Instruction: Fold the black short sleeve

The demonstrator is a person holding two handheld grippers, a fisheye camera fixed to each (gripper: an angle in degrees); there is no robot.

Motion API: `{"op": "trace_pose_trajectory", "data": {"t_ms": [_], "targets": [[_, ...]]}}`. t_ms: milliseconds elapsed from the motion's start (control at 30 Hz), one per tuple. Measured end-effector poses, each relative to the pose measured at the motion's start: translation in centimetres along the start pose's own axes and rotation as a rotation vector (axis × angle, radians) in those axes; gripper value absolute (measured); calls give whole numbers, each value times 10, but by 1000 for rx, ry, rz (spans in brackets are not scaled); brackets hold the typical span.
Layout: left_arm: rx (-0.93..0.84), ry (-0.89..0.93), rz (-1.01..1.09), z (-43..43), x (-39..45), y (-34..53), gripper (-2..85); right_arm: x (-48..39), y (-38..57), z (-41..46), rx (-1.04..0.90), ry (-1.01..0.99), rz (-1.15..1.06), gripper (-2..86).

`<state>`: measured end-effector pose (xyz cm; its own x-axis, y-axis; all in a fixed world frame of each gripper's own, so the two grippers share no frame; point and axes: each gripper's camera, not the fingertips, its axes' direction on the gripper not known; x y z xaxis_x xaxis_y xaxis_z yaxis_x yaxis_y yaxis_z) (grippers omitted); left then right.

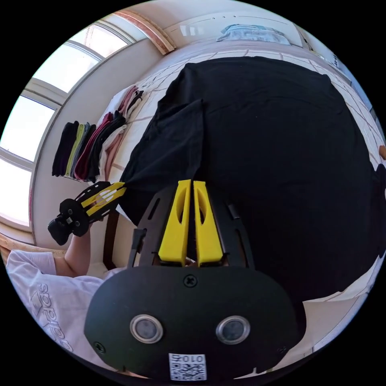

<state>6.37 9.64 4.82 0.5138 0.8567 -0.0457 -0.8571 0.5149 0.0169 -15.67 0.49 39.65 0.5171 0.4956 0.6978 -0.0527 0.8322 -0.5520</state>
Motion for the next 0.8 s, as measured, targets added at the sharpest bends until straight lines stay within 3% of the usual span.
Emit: {"op": "trace_pose_trajectory", "data": {"t_ms": [167, 367, 567, 700, 800], "targets": [[-11, 100, -171, -3, -44, 30, -1, -39, 2, 7, -32, -62, -110, 36], [-82, 155, -265, 27, -49, 45, -1, -42, 12, 56, -104, -95, -87, 35], [-96, 276, -398, 35, -80, 51, -1, -34, 20, 50, -83, -164, -83, 36], [95, 138, -498, -1, -140, 37, -1, -43, 37, 30, 19, -92, -164, 37], [164, 97, -397, 28, -183, -11, 2, -47, 50, 17, 95, -28, -154, 46]]}}
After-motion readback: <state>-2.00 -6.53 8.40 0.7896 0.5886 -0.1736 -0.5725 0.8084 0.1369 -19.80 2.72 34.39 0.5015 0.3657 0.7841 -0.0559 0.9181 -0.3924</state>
